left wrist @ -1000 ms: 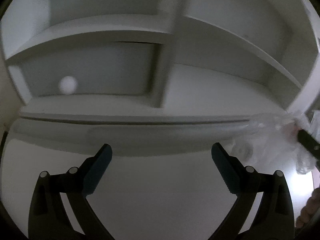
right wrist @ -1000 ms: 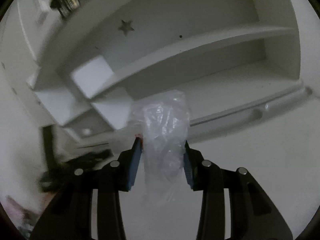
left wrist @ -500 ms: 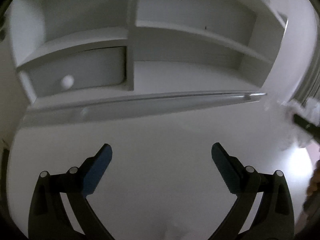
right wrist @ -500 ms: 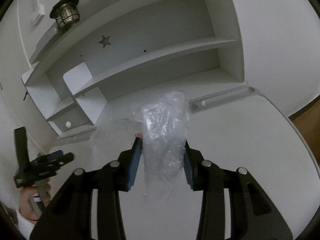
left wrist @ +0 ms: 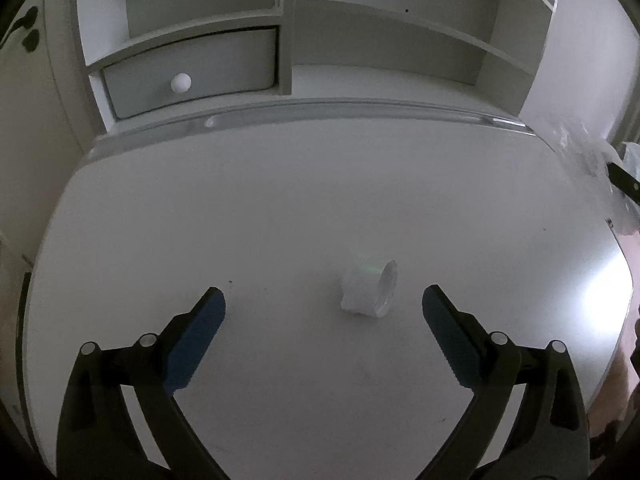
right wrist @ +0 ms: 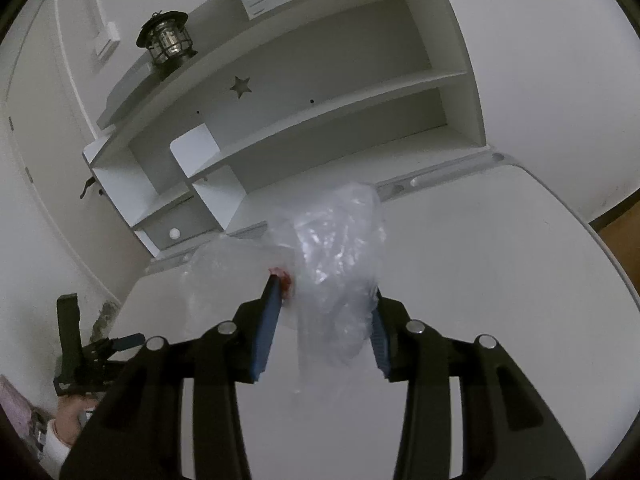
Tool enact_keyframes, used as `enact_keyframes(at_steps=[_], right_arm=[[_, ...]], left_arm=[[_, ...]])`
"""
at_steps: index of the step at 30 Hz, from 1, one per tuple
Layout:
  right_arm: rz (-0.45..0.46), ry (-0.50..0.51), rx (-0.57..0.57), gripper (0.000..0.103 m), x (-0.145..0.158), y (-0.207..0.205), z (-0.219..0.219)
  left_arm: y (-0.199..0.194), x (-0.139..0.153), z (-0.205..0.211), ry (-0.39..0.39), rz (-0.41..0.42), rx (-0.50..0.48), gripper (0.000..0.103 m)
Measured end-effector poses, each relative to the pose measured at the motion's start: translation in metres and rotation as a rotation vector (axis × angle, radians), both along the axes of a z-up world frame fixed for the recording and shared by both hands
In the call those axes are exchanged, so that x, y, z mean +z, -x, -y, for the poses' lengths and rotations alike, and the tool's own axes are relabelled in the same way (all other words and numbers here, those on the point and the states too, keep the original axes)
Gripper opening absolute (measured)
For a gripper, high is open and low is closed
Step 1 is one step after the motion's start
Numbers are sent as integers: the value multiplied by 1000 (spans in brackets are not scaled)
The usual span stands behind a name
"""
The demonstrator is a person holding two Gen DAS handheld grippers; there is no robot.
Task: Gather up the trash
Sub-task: 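Grasp the clear plastic bag with the right tool while the left tool grasps the white bottle cap, then carry the plastic bag and bottle cap over the black trash bin with both tools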
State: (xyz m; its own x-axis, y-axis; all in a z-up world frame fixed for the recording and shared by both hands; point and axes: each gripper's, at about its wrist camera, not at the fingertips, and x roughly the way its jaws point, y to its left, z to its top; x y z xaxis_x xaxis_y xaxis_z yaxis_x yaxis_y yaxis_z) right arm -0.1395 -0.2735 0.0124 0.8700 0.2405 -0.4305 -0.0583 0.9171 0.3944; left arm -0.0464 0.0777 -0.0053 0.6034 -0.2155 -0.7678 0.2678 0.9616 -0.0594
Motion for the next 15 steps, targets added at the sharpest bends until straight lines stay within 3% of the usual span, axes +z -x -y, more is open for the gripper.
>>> enact_keyframes(at_steps=[7, 9, 10, 15], right_arm=[[-19, -20, -11, 41, -9, 6, 3], [-19, -26, -5, 41, -10, 6, 2], [-19, -29, -3, 41, -11, 7, 1], [-28, -28, 7, 41, -15, 8, -4]], left_arm=[[-2, -4, 6, -98, 19, 13, 56], [-1, -1, 8, -98, 28, 14, 31], [-1, -1, 8, -104, 28, 18, 24], [-1, 0, 9, -96, 25, 13, 24]])
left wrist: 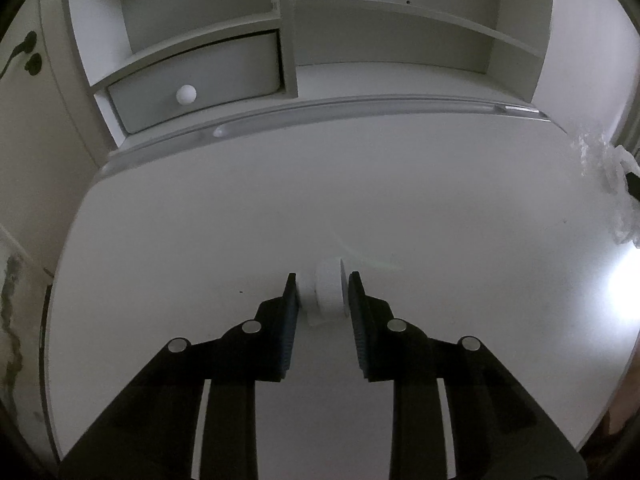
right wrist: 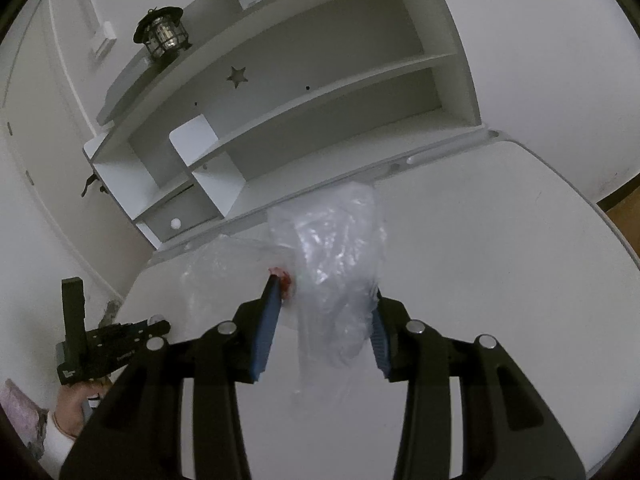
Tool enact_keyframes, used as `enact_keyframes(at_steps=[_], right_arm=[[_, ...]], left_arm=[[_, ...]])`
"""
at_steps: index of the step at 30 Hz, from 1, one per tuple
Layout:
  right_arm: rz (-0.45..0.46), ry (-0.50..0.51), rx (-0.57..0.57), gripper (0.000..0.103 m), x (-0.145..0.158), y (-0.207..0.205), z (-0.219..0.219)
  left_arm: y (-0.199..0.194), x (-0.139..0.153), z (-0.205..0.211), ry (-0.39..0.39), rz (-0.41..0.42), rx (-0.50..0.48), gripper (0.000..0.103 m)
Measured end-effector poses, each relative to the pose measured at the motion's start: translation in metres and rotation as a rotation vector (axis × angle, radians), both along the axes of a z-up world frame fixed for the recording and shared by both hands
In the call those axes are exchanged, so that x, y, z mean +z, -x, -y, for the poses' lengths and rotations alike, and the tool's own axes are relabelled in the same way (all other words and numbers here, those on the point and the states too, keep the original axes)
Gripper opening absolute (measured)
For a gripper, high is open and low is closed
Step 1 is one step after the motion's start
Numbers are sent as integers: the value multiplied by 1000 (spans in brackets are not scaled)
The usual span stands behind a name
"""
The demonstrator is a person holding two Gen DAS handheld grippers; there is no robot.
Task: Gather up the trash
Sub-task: 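Carry the plastic bag and bottle cap over the black trash bin with both tools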
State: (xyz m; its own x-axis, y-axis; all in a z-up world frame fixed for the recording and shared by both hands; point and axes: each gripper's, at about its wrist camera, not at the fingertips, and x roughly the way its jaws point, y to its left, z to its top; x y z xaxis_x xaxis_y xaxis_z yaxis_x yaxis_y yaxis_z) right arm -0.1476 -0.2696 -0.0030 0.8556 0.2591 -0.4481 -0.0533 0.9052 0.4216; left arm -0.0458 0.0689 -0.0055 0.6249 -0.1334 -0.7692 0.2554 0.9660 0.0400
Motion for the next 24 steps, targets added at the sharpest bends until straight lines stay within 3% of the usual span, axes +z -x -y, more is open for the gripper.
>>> enact_keyframes(at_steps=[12, 24], right_arm=[[-11, -2, 11, 41, -5, 0, -2], [-17, 2, 31, 41, -11, -4, -1]], left_arm=[[8, 4, -4, 31, -13, -16, 20], [17, 34, 10, 73, 54, -47, 20]])
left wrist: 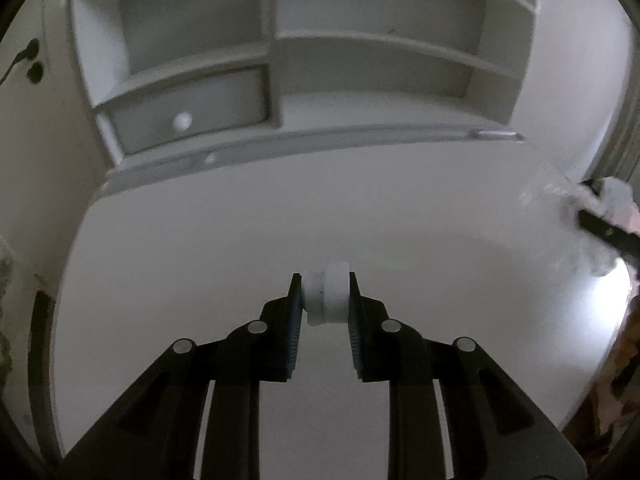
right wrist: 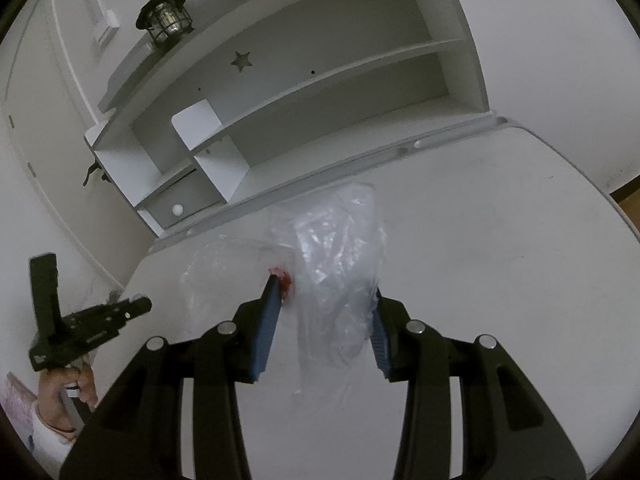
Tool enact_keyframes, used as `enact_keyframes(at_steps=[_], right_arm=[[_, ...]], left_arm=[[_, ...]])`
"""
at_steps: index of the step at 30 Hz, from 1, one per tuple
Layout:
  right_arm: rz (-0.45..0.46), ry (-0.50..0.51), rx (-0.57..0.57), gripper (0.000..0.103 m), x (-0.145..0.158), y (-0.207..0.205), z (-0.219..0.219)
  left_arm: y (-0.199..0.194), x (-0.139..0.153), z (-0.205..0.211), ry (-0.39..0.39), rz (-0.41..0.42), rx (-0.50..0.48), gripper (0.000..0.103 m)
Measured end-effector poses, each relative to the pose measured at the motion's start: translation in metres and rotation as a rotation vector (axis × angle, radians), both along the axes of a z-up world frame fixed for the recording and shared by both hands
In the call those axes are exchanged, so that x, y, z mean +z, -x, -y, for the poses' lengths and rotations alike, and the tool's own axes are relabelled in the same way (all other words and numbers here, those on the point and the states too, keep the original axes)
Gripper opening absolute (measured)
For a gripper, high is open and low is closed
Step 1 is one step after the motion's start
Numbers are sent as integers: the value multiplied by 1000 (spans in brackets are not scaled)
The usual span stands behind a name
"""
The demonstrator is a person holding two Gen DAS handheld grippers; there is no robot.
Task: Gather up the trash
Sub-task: 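Carry the plastic bag and bottle cap over the black trash bin with both tools, then open both tools to drop the bag and cap into the bin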
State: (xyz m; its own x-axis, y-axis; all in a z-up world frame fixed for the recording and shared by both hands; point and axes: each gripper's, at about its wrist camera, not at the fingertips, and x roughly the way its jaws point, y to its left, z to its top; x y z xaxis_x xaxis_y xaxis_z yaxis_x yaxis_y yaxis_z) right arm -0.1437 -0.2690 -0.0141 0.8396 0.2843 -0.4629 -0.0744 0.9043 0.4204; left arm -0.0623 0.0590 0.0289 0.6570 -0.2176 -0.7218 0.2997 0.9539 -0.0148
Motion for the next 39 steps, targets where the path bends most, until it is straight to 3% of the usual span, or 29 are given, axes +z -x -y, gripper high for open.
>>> enact_keyframes(at_steps=[3, 5, 12, 15, 18, 21, 24, 25, 26, 29, 31, 33, 36, 39], right_arm=[[32, -19, -36, 41, 11, 13, 28], [45, -6, -68, 41, 18, 28, 50], [47, 56, -296, 41, 34, 160, 173], [-9, 54, -436, 41, 14, 232, 230], [-107, 34, -567, 41, -27, 292, 281], [-268, -21, -602, 41, -96, 322, 318], [-442, -106, -574, 41, -188, 324, 338], [-502, -143, -554, 41, -224, 320, 340], [-561, -181, -531, 41, -260, 313, 341], [-688, -323, -445, 40, -335, 294, 341], [-765, -334, -431, 40, -371, 279, 340], [-806, -394, -428, 40, -402, 263, 341], [-837, -428, -403, 40, -427, 242, 335], [-850, -407, -385, 40, -431, 228, 329]], left_arm=[[9, 17, 48, 7, 35, -111, 20], [22, 28, 100, 16, 56, -236, 20], [102, 32, 284, 49, 57, -688, 20], [158, 16, 360, 33, 22, -886, 20], [213, -19, 422, -21, -47, -1063, 20], [250, -86, 474, -121, -182, -1163, 20], [254, -156, 503, -228, -313, -1149, 20], [248, -195, 514, -285, -385, -1116, 20], [244, -215, 519, -316, -426, -1093, 20], [224, -288, 531, -445, -531, -995, 20], [209, -323, 536, -537, -550, -940, 20], [198, -342, 539, -557, -596, -896, 20], [195, -360, 544, -597, -608, -861, 20], [184, -365, 546, -591, -635, -842, 20]])
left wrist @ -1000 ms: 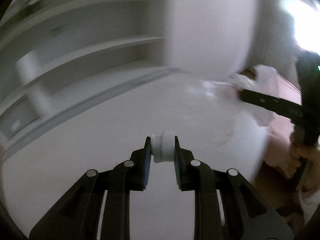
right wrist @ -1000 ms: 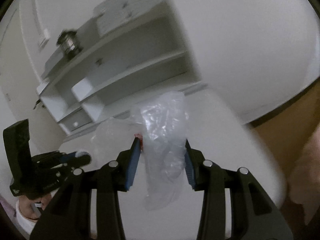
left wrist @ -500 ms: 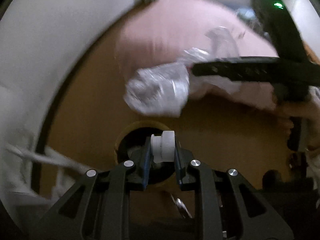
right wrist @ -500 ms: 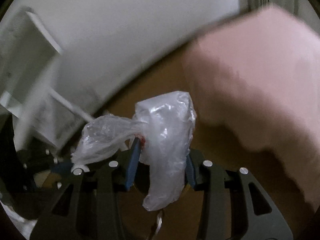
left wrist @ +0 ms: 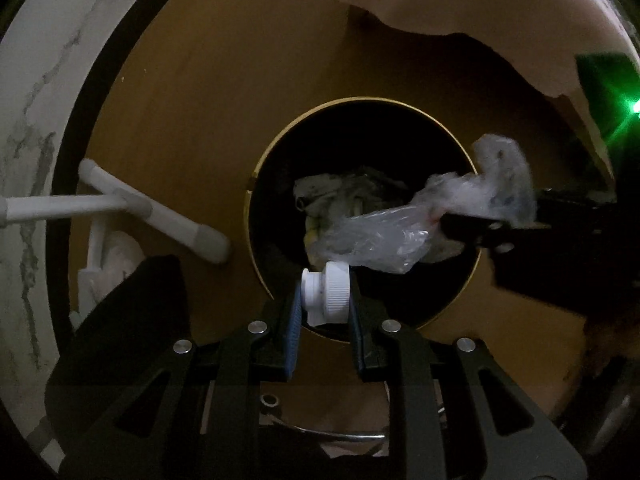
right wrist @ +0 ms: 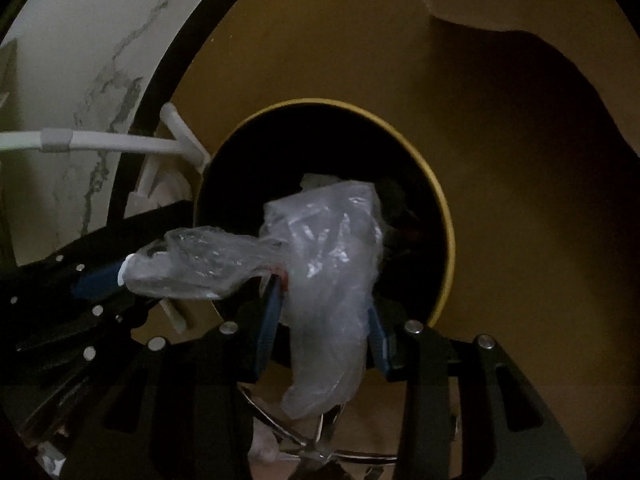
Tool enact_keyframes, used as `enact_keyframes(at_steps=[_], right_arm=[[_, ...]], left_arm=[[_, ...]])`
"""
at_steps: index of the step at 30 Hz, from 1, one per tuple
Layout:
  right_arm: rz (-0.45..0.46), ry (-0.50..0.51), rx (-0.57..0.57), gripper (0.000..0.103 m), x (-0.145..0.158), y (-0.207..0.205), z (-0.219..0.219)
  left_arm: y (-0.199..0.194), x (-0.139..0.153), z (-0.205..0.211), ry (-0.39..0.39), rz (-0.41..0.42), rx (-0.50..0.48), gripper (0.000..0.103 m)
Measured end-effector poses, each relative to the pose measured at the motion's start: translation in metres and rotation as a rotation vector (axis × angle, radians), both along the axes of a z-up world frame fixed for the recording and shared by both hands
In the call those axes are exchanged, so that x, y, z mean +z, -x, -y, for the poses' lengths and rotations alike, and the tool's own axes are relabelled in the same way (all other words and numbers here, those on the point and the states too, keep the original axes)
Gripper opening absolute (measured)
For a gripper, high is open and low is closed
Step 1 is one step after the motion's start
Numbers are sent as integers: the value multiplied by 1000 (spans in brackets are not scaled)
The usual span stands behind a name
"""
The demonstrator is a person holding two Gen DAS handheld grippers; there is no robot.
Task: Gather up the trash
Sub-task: 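Open both tools to drop the bag and cap into the bin, then move both tools back toward the desk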
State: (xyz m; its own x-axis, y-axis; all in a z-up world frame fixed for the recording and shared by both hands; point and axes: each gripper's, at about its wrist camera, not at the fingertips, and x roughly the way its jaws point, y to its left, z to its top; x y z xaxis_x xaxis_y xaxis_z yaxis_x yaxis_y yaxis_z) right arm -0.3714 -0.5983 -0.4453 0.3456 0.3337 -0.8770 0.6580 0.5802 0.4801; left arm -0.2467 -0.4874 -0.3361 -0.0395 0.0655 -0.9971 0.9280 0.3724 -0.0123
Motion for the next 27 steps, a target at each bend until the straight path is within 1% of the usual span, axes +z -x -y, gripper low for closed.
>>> enact_keyframes(at_steps=[3, 4, 6, 7, 8, 9, 10, 11, 13, 15, 17, 18, 19, 21, 22, 24, 25, 26, 27], right_arm=[[9, 6, 4, 40, 1, -9, 2], [9, 9, -1, 42, 2, -11, 2], [14, 22, -3, 66, 3, -7, 6], [19, 36, -4, 84, 6, -6, 7], [22, 53, -8, 88, 8, -5, 8], [16, 68, -12, 88, 10, -3, 9], [6, 79, -23, 90, 12, -1, 12], [3, 82, -40, 92, 15, 2, 16], [-6, 82, -85, 92, 26, 12, 26], [21, 63, -114, 92, 37, 21, 34], [41, 55, -156, 92, 57, 31, 42], [43, 70, -177, 92, 70, 37, 46], [53, 116, -208, 92, 92, 44, 50], [89, 262, -249, 92, 143, 56, 55], [119, 409, -261, 92, 188, 61, 51], [157, 600, -275, 96, 245, 67, 42], [184, 714, -296, 96, 283, 67, 30], [218, 807, -323, 96, 314, 67, 18], [268, 914, -368, 96, 350, 64, -1]], left_arm=[[3, 0, 6, 1, -9, 2, 20], [2, -1, 7, 2, -16, 6, 20], [6, 2, 9, 14, -21, 7, 22], [7, 3, 10, 24, -21, 0, 27], [8, 4, 10, 28, -26, -8, 52], [8, 5, 7, 33, -23, -11, 85], [10, 11, 5, 65, -10, -14, 92], [11, 15, 5, 85, -3, -18, 92], [13, 24, 0, 106, -8, -18, 92], [16, 33, -3, 125, -25, -13, 92], [21, 53, -9, 176, -25, -13, 92], [25, 67, -12, 216, -24, -15, 92], [31, 89, -18, 280, -25, -24, 92], [44, 138, -31, 424, -16, -61, 93], [57, 174, -42, 512, -7, -115, 93], [69, 215, -55, 604, 20, -166, 93], [73, 242, -67, 663, 52, -179, 93], [74, 269, -81, 729, 92, -176, 95], [73, 288, -92, 779, 125, -165, 96]])
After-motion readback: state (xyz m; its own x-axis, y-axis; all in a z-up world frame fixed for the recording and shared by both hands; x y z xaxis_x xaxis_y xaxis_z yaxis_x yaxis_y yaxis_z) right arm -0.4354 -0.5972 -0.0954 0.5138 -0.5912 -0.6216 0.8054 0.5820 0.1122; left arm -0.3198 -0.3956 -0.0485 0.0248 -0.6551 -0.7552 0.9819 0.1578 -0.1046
